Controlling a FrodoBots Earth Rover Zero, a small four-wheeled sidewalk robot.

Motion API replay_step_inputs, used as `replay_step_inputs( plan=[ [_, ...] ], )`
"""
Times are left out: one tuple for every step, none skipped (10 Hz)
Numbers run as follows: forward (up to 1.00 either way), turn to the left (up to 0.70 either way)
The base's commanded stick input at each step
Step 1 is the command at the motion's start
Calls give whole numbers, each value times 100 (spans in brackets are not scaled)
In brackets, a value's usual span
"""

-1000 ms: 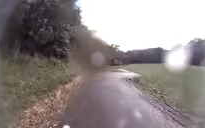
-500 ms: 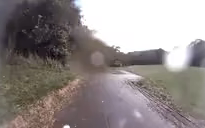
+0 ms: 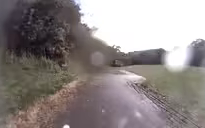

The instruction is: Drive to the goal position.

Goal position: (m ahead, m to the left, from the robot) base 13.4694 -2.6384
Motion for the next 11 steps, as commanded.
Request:
replay_step_inputs(
  plan=[
    [70, 0],
    [70, 0],
    [70, 0],
    [70, 0],
    [70, 0],
    [70, 0],
    [70, 0],
    [70, 0],
    [70, 0],
    [70, 0],
    [70, 0]
  ],
)
